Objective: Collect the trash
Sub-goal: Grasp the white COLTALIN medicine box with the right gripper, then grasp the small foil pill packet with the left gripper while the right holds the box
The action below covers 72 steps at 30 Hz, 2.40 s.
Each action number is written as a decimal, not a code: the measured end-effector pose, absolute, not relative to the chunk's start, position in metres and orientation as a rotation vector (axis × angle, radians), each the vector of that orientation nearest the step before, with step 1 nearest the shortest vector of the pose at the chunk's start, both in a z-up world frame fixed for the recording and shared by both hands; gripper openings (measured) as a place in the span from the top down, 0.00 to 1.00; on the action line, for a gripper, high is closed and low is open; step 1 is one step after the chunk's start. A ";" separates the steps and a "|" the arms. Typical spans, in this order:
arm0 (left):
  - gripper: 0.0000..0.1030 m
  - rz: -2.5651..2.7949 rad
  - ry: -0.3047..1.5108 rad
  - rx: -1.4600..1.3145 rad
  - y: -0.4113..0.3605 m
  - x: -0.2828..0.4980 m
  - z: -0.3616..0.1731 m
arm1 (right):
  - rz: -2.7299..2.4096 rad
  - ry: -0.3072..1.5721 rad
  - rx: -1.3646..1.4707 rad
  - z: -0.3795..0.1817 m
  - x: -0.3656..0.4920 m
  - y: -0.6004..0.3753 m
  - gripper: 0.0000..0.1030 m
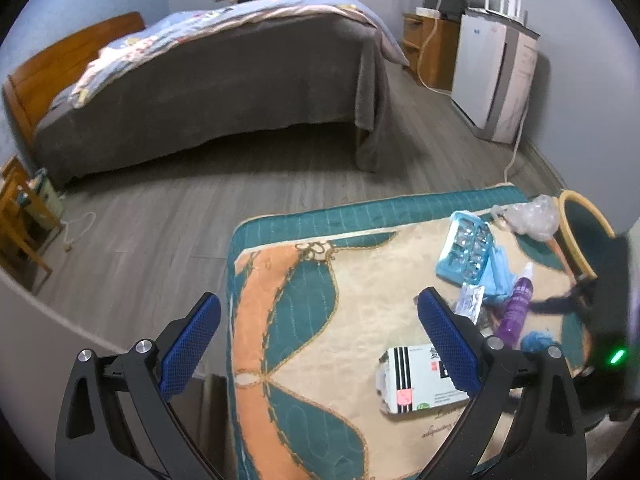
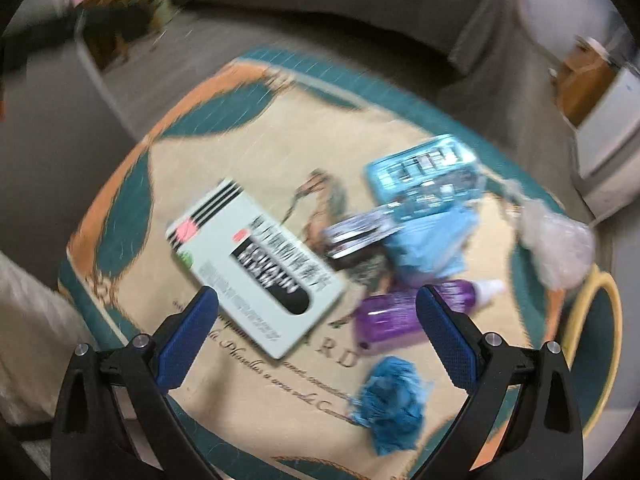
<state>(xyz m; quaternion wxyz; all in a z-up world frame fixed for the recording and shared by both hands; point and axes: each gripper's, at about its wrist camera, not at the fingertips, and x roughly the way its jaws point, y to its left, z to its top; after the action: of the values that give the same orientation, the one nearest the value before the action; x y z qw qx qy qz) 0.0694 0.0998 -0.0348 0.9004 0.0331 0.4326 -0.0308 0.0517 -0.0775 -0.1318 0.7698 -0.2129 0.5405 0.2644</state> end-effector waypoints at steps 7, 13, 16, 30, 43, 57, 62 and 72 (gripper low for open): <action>0.05 -0.081 0.887 0.047 0.110 0.086 -0.033 | 0.662 1.188 -0.544 -0.156 0.048 -0.050 0.06; 0.05 -0.065 0.927 -0.024 0.125 0.090 -0.040 | 0.689 1.202 -0.594 -0.174 0.060 -0.027 0.06; 0.05 -0.045 0.928 -0.050 0.134 0.092 -0.040 | 0.686 1.216 -0.576 -0.180 0.069 -0.021 0.06; 0.05 -0.058 0.961 -0.103 0.139 0.094 -0.047 | 0.647 1.267 -0.422 -0.157 0.080 -0.037 0.25; 0.05 -0.164 1.002 0.006 0.077 0.094 -0.077 | 0.279 1.143 -0.158 -0.048 0.099 -0.151 0.26; 0.08 -0.356 1.050 0.150 -0.023 0.107 -0.149 | 0.161 1.128 -0.040 -0.052 0.123 -0.214 0.25; 0.24 -0.377 1.088 0.166 -0.037 0.115 -0.168 | 0.141 1.130 -0.036 -0.054 0.126 -0.231 0.25; 0.43 -0.379 1.080 0.170 -0.045 0.116 -0.177 | 0.127 1.146 -0.005 -0.056 0.130 -0.245 0.25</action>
<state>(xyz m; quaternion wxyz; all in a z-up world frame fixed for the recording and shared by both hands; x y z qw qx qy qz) 0.1161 -0.0450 -0.1766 0.8374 0.0805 0.5102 -0.1790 0.1301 -0.2450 -0.0564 0.8384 -0.0026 0.5417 0.0601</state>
